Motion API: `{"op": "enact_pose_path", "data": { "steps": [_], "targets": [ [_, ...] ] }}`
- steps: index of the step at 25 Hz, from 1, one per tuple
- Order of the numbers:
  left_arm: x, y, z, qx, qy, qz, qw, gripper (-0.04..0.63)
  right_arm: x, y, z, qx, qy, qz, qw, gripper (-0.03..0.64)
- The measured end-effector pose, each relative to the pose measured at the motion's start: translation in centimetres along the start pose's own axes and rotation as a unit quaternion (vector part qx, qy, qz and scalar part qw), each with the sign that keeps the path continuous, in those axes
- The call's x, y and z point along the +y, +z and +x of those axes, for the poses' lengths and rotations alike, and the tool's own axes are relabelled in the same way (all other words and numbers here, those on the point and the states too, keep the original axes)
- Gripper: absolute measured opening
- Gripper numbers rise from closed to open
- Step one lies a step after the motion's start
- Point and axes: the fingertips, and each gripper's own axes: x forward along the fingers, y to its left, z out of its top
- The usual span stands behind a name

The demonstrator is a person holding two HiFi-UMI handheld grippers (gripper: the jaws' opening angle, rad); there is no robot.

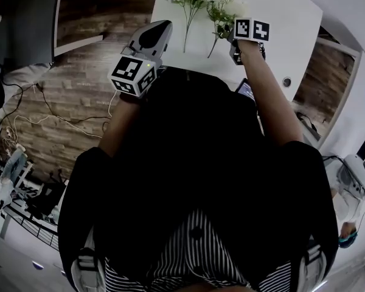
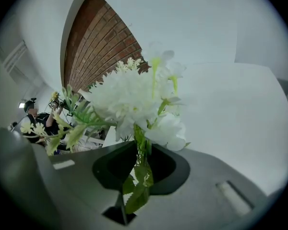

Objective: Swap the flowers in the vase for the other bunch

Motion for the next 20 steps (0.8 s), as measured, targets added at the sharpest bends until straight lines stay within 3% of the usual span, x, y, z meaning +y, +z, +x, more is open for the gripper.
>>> {"op": "enact_pose_path", "data": {
  "steps": [7, 14, 20],
  "targets": [
    [0.9, -3.5, 0.5, 0.042, 0.003, -0.02, 0.9989, 0.005, -0.6, 0.2, -0.1, -0.009, -0.03, -0.018, 0.999, 0.147],
    [0.7, -3.8, 1.2, 0.051, -0.006, -0.018, 0.9985, 0.006, -0.1, 0.8, -1.2, -0.033, -0.039, -0.031, 0.998, 0.244],
    [0.8, -3.5, 1.3, 0.053, -0.011, -0.011, 0.9985, 0.006, 0.7, 1.9, -3.1, -0.066, -0.044, -0.04, 0.996, 0.27]
  ]
}}
